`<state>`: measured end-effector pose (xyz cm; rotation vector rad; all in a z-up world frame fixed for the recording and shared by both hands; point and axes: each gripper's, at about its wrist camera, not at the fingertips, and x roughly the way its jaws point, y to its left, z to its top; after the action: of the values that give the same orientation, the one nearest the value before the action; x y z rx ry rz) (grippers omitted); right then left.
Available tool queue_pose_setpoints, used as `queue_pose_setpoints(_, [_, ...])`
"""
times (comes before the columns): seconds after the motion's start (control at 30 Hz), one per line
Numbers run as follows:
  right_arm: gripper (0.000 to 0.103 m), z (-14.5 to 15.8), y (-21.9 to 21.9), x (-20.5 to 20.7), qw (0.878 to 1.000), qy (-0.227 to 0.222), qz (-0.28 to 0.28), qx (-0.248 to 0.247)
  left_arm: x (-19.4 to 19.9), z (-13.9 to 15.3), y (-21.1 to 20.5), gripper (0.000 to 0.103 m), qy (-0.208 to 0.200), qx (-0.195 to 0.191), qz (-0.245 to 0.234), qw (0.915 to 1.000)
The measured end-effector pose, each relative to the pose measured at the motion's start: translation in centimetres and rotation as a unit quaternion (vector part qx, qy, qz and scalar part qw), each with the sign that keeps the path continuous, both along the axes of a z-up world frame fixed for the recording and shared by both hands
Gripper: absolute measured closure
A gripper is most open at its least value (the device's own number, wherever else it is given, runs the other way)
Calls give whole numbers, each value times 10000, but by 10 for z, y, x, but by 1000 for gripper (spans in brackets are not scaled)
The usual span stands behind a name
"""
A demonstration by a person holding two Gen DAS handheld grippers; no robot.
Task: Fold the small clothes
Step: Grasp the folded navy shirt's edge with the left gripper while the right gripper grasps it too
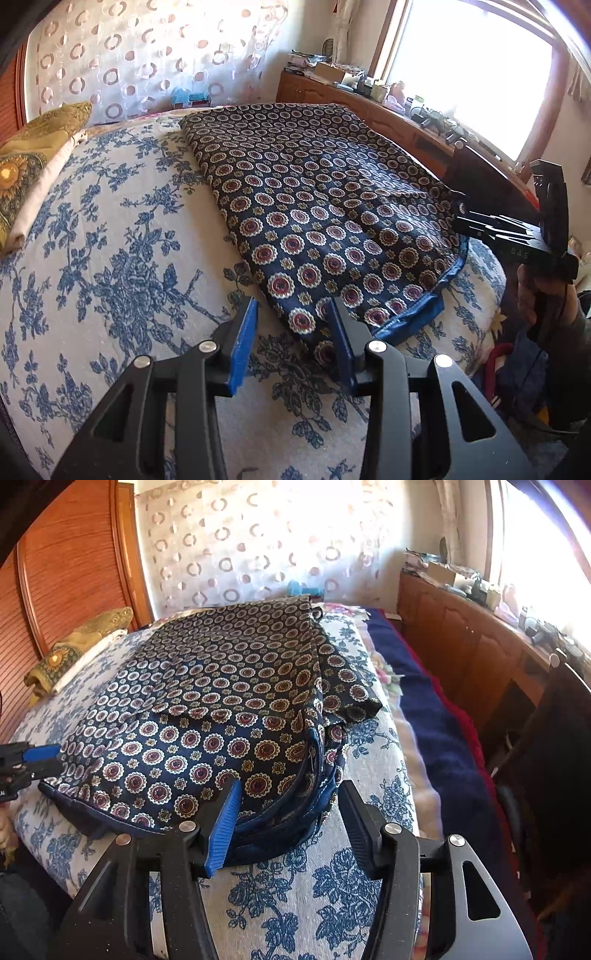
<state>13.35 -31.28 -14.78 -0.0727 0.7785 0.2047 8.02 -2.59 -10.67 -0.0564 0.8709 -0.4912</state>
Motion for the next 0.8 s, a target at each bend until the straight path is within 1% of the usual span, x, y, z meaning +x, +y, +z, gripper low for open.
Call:
queue_pose_setpoints(0.07, [47, 4, 0, -2, 10000, -57, -2, 38, -3, 0, 0, 65, 36, -51, -56, 10000])
queue_pose_setpoints(0.13, [38, 8, 1, -4, 9999, -124, 35, 56, -8, 0, -2, 65, 12, -31, -132, 9999])
queue_pose_setpoints(0.27, [36, 18, 10, -9, 9995, -282, 133, 40, -15, 0, -9, 65, -62, 21, -311, 9995])
queue_pose_setpoints(0.3, [35, 19, 12, -10, 9994, -305, 165, 43, -16, 0, -11, 72, -69, 15, -369, 9993])
queue_pose_setpoints(0.37, [35, 22, 19, -12, 9990, -360, 267, 21, -18, 0, -13, 77, -78, -18, -502, 9987])
queue_pose_setpoints(0.4, [34, 23, 22, -13, 9988, -379, 309, 10, -19, -1, -15, 84, -109, 20, -562, 9984])
queue_pose_setpoints(0.43, [34, 23, 24, -14, 9985, -400, 369, -2, -18, -1, -16, 88, -129, 36, -579, 9982])
queue_pose_setpoints(0.47, [33, 23, 28, -15, 9982, -415, 427, -14, -18, -1, -15, 95, -120, 20, -587, 9982])
queue_pose_setpoints(0.5, [31, 23, 31, -17, 9979, -419, 484, -24, -17, 0, -15, 100, -123, -23, -586, 9982])
queue_pose_setpoints(0.6, [28, 21, 40, -20, 9970, -399, 656, -34, -14, 14, -14, 102, -239, -236, -640, 9974])
queue_pose_setpoints(0.67, [27, 21, 46, -22, 9961, -382, 792, -44, -11, 29, -15, 102, -405, -296, -662, 9965])
queue_pose_setpoints(0.73, [26, 20, 54, -25, 9946, -355, 969, -53, -6, 47, -15, 102, -549, -447, -660, 9953])
queue_pose_setpoints(0.8, [26, 19, 64, -28, 9926, -318, 1172, -34, 0, 58, -16, 102, -675, -456, -678, 9944])
